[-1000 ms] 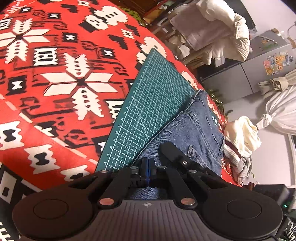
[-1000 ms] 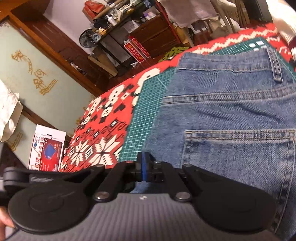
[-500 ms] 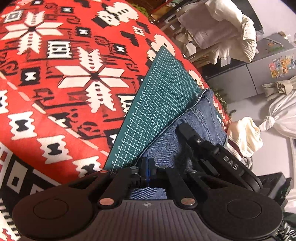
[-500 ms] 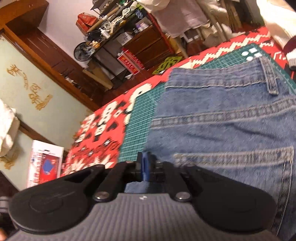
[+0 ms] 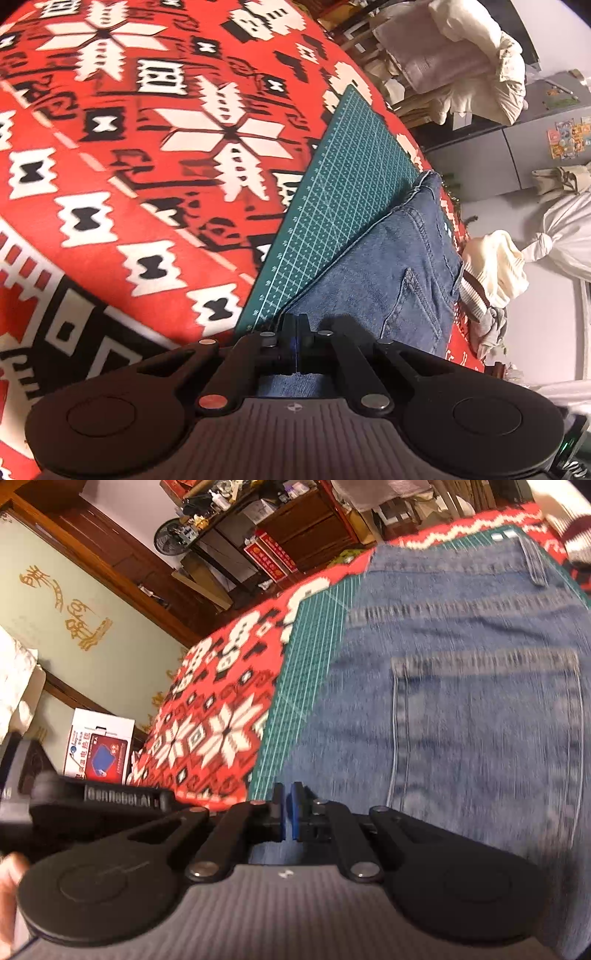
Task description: Fold clothes
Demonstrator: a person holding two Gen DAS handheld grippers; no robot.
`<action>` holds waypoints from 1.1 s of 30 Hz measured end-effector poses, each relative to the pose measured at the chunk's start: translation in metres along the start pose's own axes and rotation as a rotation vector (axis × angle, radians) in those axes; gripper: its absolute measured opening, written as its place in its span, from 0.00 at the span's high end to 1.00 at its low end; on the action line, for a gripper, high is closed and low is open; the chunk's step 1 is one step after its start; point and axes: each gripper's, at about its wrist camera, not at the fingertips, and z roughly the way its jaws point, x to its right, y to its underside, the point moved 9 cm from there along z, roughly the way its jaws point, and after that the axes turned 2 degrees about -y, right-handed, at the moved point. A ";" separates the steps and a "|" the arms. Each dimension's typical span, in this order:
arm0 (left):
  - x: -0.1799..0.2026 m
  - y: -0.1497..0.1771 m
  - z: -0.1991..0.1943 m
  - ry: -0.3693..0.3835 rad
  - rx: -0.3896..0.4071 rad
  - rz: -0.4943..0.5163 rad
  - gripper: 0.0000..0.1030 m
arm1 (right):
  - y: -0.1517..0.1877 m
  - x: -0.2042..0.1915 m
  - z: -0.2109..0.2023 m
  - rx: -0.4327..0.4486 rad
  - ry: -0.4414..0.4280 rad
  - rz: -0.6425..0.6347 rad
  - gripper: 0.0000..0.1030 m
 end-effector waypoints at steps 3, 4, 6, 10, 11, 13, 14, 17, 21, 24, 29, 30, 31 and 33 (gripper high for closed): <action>-0.004 0.003 -0.003 -0.001 -0.003 -0.011 0.97 | 0.019 -0.004 -0.007 -0.026 -0.004 -0.003 0.96; -0.005 0.004 -0.004 -0.002 -0.004 -0.010 0.97 | 0.024 -0.006 -0.010 -0.033 -0.004 -0.014 0.96; -0.007 0.008 -0.008 -0.006 -0.008 -0.006 0.97 | 0.033 -0.013 -0.012 -0.045 0.000 -0.036 0.96; -0.014 0.015 -0.016 -0.025 0.007 0.003 0.97 | 0.043 -0.022 -0.016 -0.056 0.009 -0.069 0.96; -0.017 0.017 -0.018 -0.028 0.006 0.001 0.97 | 0.046 -0.024 -0.017 -0.058 0.009 -0.071 0.96; -0.020 0.021 -0.021 -0.031 0.005 0.003 0.97 | 0.049 -0.026 -0.017 -0.059 0.007 -0.069 0.96; -0.021 0.023 -0.022 -0.033 0.005 0.004 0.97 | 0.051 -0.027 -0.017 -0.061 0.008 -0.073 0.96; -0.025 0.027 -0.027 -0.040 0.010 0.010 0.97 | 0.059 -0.032 -0.020 -0.070 0.012 -0.094 0.96; -0.028 0.032 -0.033 -0.057 0.021 0.020 0.97 | 0.068 -0.039 -0.023 -0.085 0.010 -0.121 0.96; -0.032 0.037 -0.038 -0.068 0.023 0.017 0.97 | 0.072 -0.042 -0.025 -0.093 0.010 -0.129 0.96; -0.032 0.039 -0.041 -0.073 0.024 0.019 0.97 | 0.075 -0.042 -0.030 -0.094 0.011 -0.125 0.96; -0.032 0.039 -0.041 -0.075 0.025 0.019 0.98 | 0.074 -0.041 -0.032 -0.090 0.014 -0.122 0.96; -0.031 0.039 -0.041 -0.075 0.027 0.020 0.98 | 0.072 -0.038 -0.036 -0.079 0.025 -0.120 0.96; -0.027 0.039 -0.042 -0.059 0.032 0.026 0.97 | 0.068 -0.031 -0.043 -0.058 0.049 -0.110 0.96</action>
